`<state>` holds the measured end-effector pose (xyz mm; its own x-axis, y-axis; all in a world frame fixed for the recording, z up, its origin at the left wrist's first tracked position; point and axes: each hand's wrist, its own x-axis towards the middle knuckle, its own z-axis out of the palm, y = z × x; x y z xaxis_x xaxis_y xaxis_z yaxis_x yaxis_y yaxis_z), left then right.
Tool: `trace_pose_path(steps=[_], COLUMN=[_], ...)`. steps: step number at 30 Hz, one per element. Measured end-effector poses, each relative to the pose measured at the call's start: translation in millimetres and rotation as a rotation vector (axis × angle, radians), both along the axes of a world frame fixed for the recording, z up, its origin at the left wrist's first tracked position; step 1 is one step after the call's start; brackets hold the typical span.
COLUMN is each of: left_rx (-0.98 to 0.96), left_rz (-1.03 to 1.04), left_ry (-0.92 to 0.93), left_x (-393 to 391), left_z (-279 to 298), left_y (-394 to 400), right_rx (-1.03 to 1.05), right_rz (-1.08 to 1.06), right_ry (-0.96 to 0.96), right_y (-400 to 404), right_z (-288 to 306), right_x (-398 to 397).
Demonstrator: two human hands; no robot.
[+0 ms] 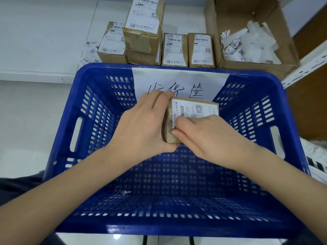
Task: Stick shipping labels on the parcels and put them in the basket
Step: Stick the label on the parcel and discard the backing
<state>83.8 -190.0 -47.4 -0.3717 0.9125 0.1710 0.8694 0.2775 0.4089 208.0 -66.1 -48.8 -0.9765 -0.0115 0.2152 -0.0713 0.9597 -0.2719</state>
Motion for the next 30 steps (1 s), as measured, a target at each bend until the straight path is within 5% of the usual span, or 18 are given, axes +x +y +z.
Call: trace_pose_path(steps=[23, 30], left_rx=[0.081, 0.022], left_rz=[-0.032, -0.125], left_ry=[0.022, 0.272], left_x=[0, 1], left_z=[20, -1], left_y=[0, 3], right_rx=[-0.462, -0.016], right_rz=[-0.085, -0.166], right_ry=[0.154, -0.003], right_y=[4, 13], right_z=[9, 1], right_x=[8, 2])
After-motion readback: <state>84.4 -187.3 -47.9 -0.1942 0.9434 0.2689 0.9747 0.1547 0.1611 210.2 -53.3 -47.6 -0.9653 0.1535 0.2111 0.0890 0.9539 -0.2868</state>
